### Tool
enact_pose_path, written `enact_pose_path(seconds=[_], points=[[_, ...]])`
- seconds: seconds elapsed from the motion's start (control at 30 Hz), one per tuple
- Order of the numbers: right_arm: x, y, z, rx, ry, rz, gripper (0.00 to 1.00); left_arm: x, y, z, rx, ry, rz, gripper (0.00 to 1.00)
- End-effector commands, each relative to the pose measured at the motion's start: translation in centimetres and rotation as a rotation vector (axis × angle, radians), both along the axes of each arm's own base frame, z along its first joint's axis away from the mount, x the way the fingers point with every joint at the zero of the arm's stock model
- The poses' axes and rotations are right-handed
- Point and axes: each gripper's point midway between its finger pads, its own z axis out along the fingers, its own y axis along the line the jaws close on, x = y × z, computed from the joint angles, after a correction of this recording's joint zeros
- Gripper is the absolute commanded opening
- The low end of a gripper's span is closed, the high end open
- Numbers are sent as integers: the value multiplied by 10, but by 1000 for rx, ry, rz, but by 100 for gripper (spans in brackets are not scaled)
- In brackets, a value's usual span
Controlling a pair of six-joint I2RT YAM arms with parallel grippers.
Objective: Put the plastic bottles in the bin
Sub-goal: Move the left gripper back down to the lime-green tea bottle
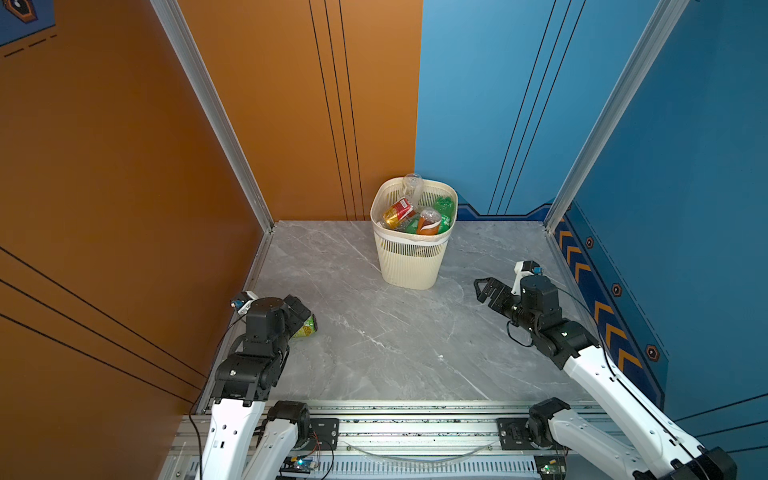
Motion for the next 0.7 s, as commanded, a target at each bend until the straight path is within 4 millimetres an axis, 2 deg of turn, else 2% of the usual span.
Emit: enact_pose_path(seconds=[0.0, 0.17, 0.37, 0.5, 0.67], points=[[3, 7, 17, 0, -45, 41, 100, -4, -1, -33, -117, 91, 28, 98], [0, 7, 15, -6, -41, 46, 100, -9, 20, -67, -217, 161, 127, 98], [-1, 7, 10, -12, -35, 46, 100, -18, 38, -93, -303, 181, 219, 98], [1, 9, 10, -11, -35, 53, 100, -13, 46, -101, -321, 176, 239, 98], [0, 7, 11, -19, -40, 54, 100, 2, 53, -102, -335, 157, 240, 98]])
